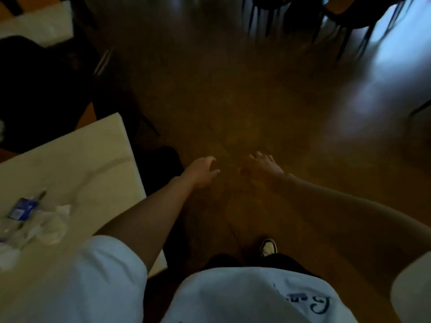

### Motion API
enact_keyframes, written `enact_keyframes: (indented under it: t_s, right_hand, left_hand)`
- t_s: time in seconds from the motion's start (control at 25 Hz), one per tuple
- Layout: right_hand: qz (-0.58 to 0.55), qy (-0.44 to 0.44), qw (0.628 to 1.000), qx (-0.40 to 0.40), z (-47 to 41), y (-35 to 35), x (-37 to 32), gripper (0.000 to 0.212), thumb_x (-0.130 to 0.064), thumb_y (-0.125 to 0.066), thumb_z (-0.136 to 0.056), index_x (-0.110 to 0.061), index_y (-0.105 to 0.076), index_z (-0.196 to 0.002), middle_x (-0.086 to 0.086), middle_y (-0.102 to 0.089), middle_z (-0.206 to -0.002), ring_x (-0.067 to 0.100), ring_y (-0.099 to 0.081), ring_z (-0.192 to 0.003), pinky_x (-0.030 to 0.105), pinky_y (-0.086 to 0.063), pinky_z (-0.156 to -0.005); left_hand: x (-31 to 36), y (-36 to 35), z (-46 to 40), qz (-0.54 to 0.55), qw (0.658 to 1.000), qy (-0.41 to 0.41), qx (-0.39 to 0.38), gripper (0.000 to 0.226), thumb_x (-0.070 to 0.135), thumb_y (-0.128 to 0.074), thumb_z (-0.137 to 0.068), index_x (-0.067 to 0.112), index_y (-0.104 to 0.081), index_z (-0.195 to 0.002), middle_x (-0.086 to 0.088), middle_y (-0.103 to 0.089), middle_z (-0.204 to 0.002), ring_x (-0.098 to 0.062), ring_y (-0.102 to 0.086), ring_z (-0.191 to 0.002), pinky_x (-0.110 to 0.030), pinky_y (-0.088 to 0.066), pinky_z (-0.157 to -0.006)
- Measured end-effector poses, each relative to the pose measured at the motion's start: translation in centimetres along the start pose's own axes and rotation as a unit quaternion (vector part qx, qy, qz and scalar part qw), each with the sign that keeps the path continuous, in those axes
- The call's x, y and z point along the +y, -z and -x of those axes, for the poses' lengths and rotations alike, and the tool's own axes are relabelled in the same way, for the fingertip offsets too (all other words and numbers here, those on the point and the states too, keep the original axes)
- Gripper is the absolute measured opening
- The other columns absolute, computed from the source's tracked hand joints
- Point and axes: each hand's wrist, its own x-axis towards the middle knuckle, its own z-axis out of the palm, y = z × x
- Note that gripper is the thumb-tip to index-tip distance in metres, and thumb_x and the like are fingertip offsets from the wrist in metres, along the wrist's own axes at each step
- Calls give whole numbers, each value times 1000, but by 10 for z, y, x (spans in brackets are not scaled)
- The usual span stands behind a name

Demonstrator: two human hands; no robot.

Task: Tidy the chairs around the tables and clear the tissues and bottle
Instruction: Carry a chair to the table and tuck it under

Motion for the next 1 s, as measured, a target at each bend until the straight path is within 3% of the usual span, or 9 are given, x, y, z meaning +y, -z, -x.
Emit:
enact_keyframes:
  t_s: [0.28,0.52,1.0]
  right_hand:
    - [34,71,996,-49,-116,70,51,59,-55,-45,-96,-23,-37,-146,12,-35,-153,34,-27,-144,56,-20,-117]
    - [68,91,990,-81,-250,115,63,63,-57,-44,-96,-23,-36,-148,12,-30,-156,34,-24,-145,55,-18,-118]
    - [117,172,974,-88,-526,218,-10,64,-56,-46,-94,-27,-31,-149,12,-32,-155,34,-25,-145,58,-20,-117]
  left_hand:
    - [24,40,-88,59,995,81,22,56,45,-54,-97,25,-39,-147,-5,-41,-151,-25,-46,-132,-44,-45,-105]
    - [10,94,-202,82,991,96,33,57,45,-56,-97,24,-39,-147,-4,-41,-151,-23,-46,-132,-36,-45,-101]
    - [-55,258,-391,152,976,131,88,57,46,-54,-97,22,-39,-147,-4,-42,-150,-22,-46,-132,-40,-44,-105]
